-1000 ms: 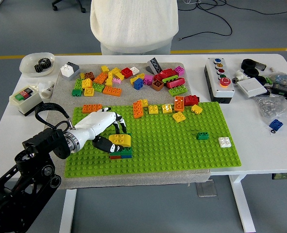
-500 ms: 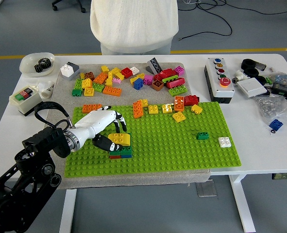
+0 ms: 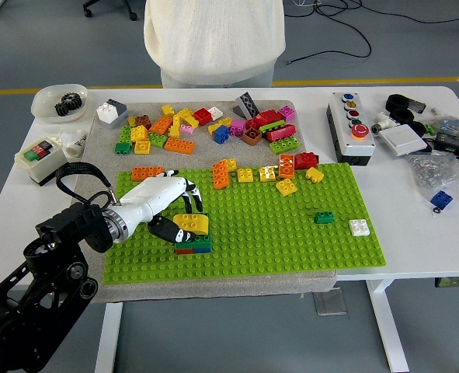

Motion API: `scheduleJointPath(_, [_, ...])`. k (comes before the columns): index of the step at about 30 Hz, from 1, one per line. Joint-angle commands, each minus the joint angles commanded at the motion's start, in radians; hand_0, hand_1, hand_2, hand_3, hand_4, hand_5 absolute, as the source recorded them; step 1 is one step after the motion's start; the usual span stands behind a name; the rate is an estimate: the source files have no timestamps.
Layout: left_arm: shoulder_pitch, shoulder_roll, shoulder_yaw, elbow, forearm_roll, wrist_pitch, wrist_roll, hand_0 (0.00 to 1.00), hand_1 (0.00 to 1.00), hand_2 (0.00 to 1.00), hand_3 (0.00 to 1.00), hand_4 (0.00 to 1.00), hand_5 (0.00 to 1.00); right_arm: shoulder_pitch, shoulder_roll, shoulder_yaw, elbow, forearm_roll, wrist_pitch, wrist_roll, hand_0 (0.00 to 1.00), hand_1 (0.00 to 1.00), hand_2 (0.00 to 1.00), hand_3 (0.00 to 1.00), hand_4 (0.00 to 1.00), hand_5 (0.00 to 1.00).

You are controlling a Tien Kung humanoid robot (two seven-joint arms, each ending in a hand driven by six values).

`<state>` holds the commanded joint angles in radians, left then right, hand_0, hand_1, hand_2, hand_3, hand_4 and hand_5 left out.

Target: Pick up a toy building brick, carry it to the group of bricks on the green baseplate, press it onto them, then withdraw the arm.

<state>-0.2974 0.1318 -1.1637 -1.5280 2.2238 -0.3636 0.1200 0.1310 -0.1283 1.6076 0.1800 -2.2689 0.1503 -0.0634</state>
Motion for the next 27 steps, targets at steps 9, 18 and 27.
scheduleJointPath(9, [0.0,0.0,-0.001,0.0,-0.005,0.001,-0.001,0.998,0.709,0.466,0.509,0.792,0.063,0.001,0.0,-0.001,0.0,0.0,0.001,0.0,0.746,0.644,0.716,0.633,0.891,0.486])
scheduleJointPath(18, [-0.002,-0.001,0.001,0.0,-0.007,0.002,-0.001,0.998,0.712,0.469,0.508,0.785,0.061,0.0,0.0,-0.001,0.0,0.0,0.002,0.001,0.747,0.643,0.716,0.634,0.891,0.487])
scheduleJointPath(27, [-0.002,0.0,0.002,-0.001,-0.004,-0.005,-0.002,0.998,0.718,0.473,0.511,0.8,0.091,0.0,0.001,-0.003,0.0,0.0,0.003,0.001,0.746,0.644,0.716,0.634,0.89,0.486])
